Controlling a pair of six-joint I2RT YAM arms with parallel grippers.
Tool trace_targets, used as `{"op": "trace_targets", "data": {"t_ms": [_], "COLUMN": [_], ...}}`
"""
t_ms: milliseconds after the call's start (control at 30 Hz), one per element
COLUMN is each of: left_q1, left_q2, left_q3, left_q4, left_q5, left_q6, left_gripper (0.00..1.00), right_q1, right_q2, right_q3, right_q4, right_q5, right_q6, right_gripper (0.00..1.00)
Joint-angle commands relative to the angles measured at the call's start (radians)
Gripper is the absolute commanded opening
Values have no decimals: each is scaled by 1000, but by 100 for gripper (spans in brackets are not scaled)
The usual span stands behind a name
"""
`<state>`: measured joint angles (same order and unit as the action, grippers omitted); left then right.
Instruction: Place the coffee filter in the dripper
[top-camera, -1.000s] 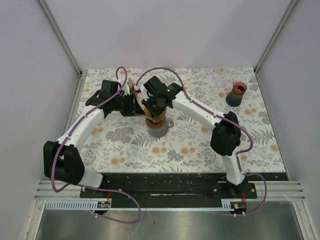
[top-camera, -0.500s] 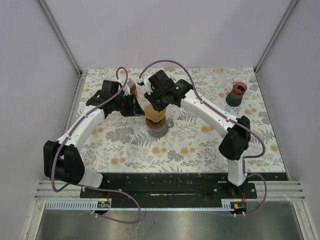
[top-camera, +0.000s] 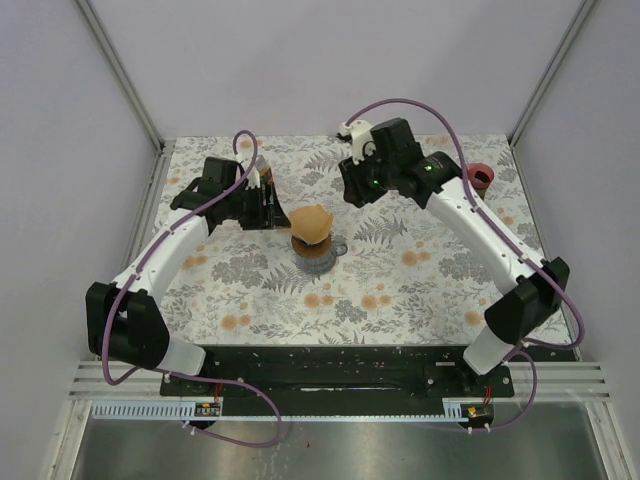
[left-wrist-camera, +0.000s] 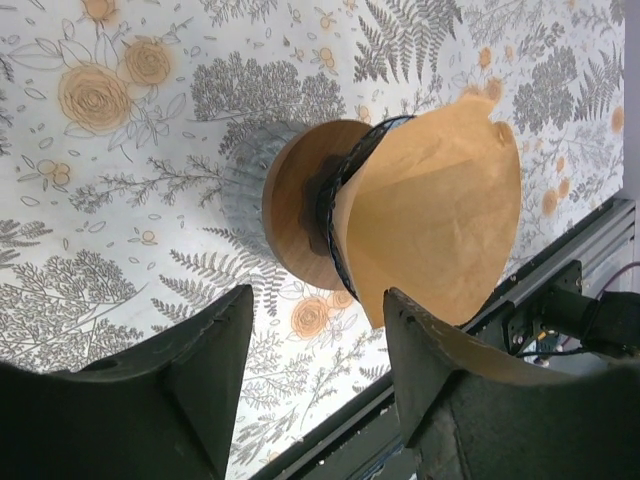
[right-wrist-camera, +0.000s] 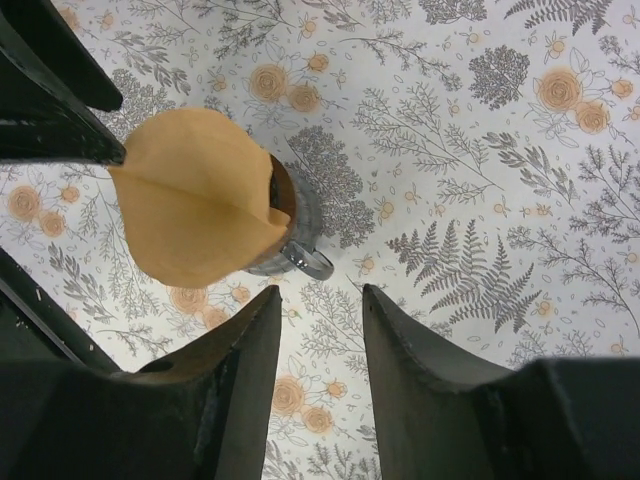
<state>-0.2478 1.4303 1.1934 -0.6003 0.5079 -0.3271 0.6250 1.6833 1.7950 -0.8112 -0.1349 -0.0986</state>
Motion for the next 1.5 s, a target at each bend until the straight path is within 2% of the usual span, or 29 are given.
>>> {"op": "trace_targets", "data": {"t_ms": [0, 133, 233, 633, 833, 1167, 1333, 1467], "left_q1": [-1, 10, 33, 134, 142, 145, 151, 154], "left_q2": [-22, -25, -33, -68, -59, -53, -50, -54], "left_q3": [80, 123, 140, 100, 104, 109, 113, 121], "left_q4": [2, -24, -36, -33, -33, -30, -30, -32], "left_q5": [-45, -65, -66, -69, -54, -48, -48, -51], "left_q6": [48, 80, 95, 128, 128, 128, 129, 134], "left_gripper": [60, 63, 64, 64, 64, 64, 64, 64], "right_q1": [-105, -131, -159, -165, -165, -163, -156, -137], "right_q2": [-114, -160, -142, 125, 144, 184, 176, 174], "right_q3": [-179, -382, -483, -437, -496, -536, -565, -582], "right_q4": [144, 294, 374, 431, 503, 559, 593, 603], "right_q5": [-282, -350, -481, -534, -589, -638, -652, -626], "right_q6": [-65, -177, -225, -266, -283, -270, -274, -296], "right_gripper": [48, 51, 54, 54, 55, 44, 31, 30]}}
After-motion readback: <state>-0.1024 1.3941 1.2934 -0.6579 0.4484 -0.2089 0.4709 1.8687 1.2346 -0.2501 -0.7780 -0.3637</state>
